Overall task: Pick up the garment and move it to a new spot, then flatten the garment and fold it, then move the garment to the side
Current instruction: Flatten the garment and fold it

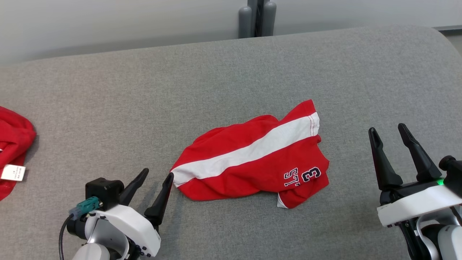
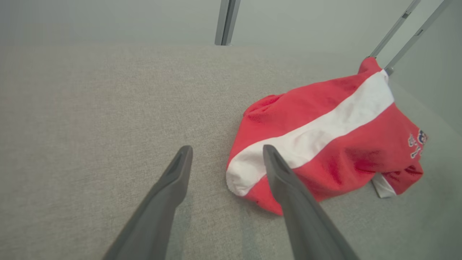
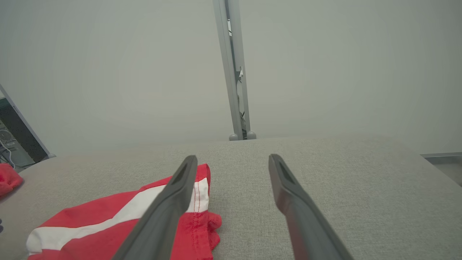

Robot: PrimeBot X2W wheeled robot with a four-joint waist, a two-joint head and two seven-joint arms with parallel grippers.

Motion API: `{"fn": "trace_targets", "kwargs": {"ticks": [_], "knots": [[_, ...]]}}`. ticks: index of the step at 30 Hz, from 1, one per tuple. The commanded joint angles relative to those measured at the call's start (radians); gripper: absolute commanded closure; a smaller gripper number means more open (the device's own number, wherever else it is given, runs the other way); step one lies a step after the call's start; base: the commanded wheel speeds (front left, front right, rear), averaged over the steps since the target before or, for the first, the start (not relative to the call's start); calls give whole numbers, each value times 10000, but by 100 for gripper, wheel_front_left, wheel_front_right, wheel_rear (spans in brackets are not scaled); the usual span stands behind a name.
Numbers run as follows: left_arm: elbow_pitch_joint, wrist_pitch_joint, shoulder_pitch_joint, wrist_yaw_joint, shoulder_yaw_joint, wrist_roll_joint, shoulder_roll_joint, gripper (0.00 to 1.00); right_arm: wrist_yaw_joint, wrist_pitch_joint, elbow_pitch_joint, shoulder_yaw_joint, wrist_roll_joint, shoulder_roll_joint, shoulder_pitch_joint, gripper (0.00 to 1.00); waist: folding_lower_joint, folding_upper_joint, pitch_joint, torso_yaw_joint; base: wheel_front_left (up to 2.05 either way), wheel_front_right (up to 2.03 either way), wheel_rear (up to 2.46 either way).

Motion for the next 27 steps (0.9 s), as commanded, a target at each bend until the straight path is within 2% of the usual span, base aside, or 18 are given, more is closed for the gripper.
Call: {"fn": "trace_targets", "kwargs": {"ticks": [1, 4, 10, 11, 12, 15, 19, 23, 27], "knots": [[174, 283, -124, -118, -78, -280, 79, 0, 1, -68, 47, 25, 23, 4, -130, 0, 0, 0, 235, -183, 0, 0, 0], [421, 824, -220, -258, -342, -748, 127, 0, 1, -68, 118, 85, 57, 33, -196, 0, 0, 0, 469, -317, 0, 0, 0], [597, 964, -532, -354, -589, -1171, 309, 2, 1, -41, 221, 136, 14, -20, -352, 0, 0, 0, 823, -441, 0, 0, 0], [610, 942, -603, -372, -625, -1228, 365, 79, 1, -9, 235, 156, 19, -41, -396, 0, 0, 0, 866, -453, 0, 0, 0], [635, 1015, -648, -382, -701, -1317, 404, 100, 1, 30, 241, 188, 38, -76, -448, 0, 0, 0, 913, -465, 0, 0, 0], [653, 983, -773, -406, -860, -1460, 532, 100, 1, 216, 369, 360, 228, -285, -667, 0, 0, 0, 1039, -490, 0, 0, 0], [636, 868, -972, -406, -986, -1550, 628, 100, 1, 650, 743, 995, 625, -921, -1313, 0, 0, 0, 1266, -426, 0, 0, 0], [676, 804, -1287, -415, -1223, -1539, 687, 100, 1, 1062, 1322, 2001, 1148, -1713, -2122, 0, 0, 0, 1534, -163, 0, 0, 0], [755, 610, -1554, -419, -1423, -1558, 703, 100, 0, 1318, 1776, 3108, 1783, -2209, -2927, 0, 0, 0, 1802, 70, 0, 0, 0]]}}
